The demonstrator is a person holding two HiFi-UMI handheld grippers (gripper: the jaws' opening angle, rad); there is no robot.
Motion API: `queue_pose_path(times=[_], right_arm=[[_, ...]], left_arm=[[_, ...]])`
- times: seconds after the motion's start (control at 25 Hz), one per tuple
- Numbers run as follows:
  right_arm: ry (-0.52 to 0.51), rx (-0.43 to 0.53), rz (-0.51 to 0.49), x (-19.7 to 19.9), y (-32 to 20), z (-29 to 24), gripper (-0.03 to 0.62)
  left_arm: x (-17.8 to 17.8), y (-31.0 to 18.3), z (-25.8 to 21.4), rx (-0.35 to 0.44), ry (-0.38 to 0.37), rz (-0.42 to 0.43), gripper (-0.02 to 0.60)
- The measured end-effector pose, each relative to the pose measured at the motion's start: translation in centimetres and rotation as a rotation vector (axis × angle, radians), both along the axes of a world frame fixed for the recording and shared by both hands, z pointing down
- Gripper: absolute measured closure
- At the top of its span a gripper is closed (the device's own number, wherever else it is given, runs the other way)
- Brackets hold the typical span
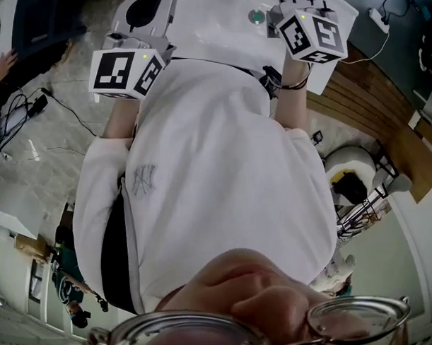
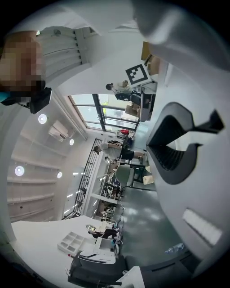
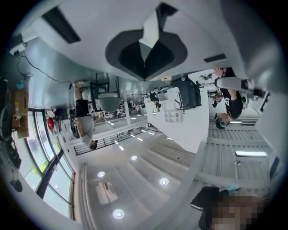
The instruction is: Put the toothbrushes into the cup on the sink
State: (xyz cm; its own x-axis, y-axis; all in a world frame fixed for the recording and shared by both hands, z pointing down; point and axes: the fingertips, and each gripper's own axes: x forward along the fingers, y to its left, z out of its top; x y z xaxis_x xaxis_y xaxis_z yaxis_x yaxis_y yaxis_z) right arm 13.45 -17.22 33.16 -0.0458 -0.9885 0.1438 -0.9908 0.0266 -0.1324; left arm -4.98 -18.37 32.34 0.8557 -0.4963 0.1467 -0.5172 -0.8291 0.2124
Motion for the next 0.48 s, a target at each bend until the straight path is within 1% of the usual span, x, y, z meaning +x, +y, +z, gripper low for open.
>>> queue_pose_path(times=[0.2, 0.32, 0.48], right_arm=[[-0.009, 0.064, 0.097, 3.4, 4.7, -3.5, 0.585], [-0.014, 0.063, 0.141, 5.6, 8.2, -5.4, 0.585], [-0.032, 0.076, 0.165, 7.8, 13.7, -7.7, 0.585]], left_arm=[[1.4, 1.2, -1.2, 0.026, 0.009, 0.022, 0.572], [2.1, 2.6, -1.8, 0.043, 0.005, 0.024, 0.572], [2.7, 4.8, -2.3, 0.057, -0.007, 0.010, 0.572]])
